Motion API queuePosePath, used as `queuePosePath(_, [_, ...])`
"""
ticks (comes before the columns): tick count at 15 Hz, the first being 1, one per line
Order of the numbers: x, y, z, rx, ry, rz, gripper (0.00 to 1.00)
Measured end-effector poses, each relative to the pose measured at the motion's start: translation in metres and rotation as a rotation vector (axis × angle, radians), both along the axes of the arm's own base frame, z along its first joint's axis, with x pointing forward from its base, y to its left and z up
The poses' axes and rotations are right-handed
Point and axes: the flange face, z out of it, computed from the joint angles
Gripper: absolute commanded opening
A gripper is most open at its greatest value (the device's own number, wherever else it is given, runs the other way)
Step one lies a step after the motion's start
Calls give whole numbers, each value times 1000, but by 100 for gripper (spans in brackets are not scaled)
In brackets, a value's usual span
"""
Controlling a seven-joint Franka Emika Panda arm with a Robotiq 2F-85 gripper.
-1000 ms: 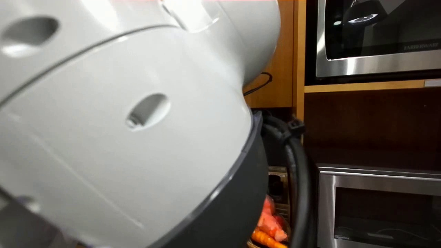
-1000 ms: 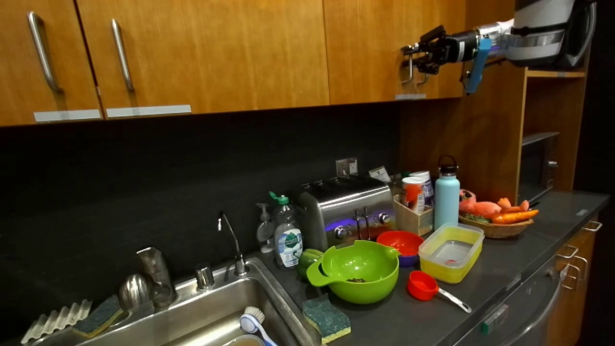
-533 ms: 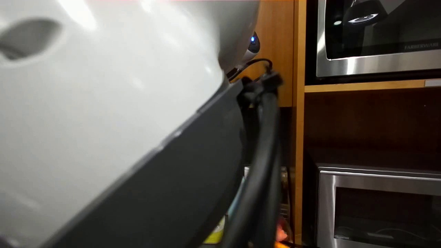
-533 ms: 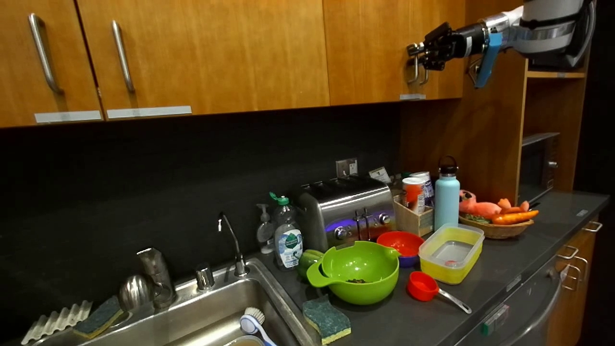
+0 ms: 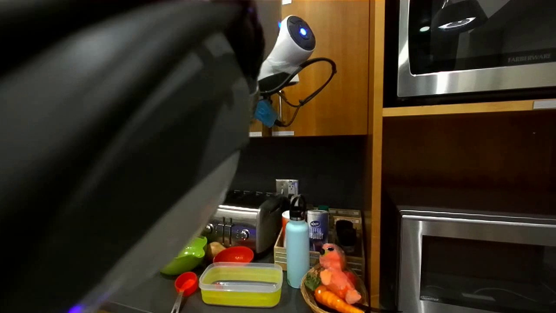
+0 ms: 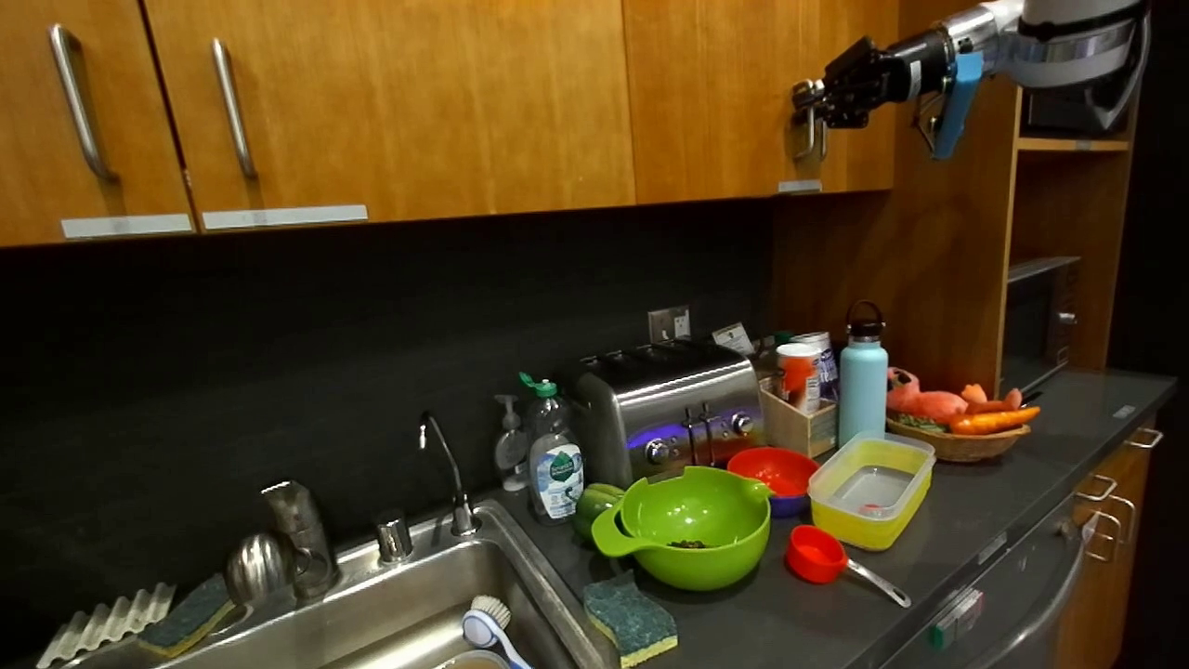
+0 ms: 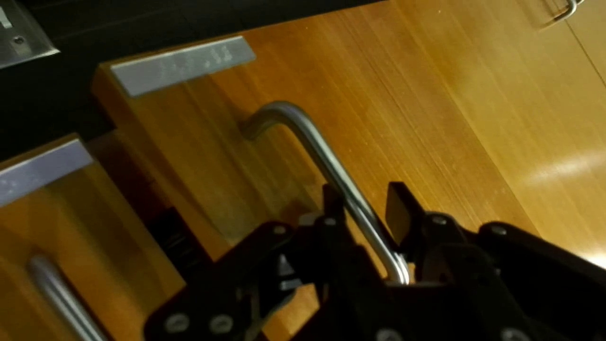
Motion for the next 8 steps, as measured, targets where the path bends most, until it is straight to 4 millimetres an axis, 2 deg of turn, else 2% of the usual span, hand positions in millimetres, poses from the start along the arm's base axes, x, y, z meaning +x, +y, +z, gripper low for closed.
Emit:
queuePosePath(4, [-7, 18, -2, -24, -41, -65, 6])
queuePosePath(8, [-18, 50, -7, -41, -89, -103, 6])
